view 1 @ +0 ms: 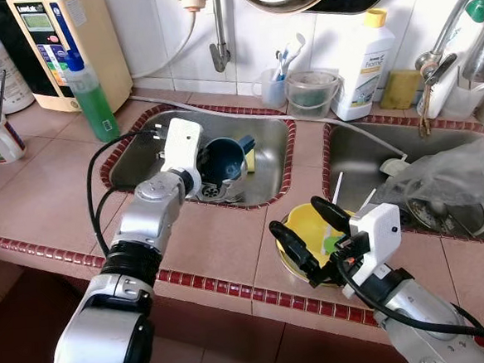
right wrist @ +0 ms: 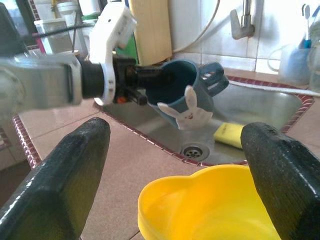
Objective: Kitchen organization
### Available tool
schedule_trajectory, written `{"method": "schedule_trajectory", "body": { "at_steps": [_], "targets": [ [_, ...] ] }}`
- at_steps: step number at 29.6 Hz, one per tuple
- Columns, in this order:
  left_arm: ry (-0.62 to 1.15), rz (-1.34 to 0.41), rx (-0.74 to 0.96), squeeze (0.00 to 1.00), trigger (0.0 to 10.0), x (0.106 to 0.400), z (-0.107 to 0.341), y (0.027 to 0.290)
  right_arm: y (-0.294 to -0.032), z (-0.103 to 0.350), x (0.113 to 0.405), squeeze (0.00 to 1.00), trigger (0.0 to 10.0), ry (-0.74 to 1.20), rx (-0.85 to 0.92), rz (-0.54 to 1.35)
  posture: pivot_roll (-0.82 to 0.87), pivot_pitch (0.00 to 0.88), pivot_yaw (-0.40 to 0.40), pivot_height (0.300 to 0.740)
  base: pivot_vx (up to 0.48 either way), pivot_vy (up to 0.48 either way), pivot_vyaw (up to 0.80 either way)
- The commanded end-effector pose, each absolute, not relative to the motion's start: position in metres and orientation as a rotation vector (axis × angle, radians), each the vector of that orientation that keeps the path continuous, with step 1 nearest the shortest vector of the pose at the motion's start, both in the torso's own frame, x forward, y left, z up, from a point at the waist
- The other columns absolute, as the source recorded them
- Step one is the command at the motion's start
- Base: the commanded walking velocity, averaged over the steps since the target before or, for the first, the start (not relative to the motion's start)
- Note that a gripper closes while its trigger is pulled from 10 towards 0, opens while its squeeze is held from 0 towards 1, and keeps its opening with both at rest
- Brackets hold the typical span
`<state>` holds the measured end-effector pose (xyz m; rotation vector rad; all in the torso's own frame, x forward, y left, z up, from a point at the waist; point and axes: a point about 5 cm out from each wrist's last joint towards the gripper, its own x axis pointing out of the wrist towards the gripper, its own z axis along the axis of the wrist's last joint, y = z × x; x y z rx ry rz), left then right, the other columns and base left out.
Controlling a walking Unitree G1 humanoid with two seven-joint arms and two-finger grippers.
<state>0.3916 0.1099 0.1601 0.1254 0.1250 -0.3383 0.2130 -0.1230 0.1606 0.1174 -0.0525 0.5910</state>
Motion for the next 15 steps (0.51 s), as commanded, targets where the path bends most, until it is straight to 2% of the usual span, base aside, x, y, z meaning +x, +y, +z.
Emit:
{"method": "schedule_trajectory", "body": {
  "at_steps": [1, 15],
  "targets": [
    [0.061, -0.327, 0.159, 0.0, 10.0, 0.395, 0.168, 0.107, -0.127, 0.164, 0.211, 0.0, 10.0, -0.056, 0.116, 0.574, -0.08, 0.01, 0.03, 0.74, 0.0, 0.0, 0.0],
    [0.071, -0.259, 0.265, 0.0, 10.0, 0.392, 0.141, 0.112, -0.129, 0.167, 0.209, 0.0, 10.0, -0.057, 0.108, 0.553, -0.1, 0.015, 0.033, 0.74, 0.0, 0.0, 0.0]
  ]
}}
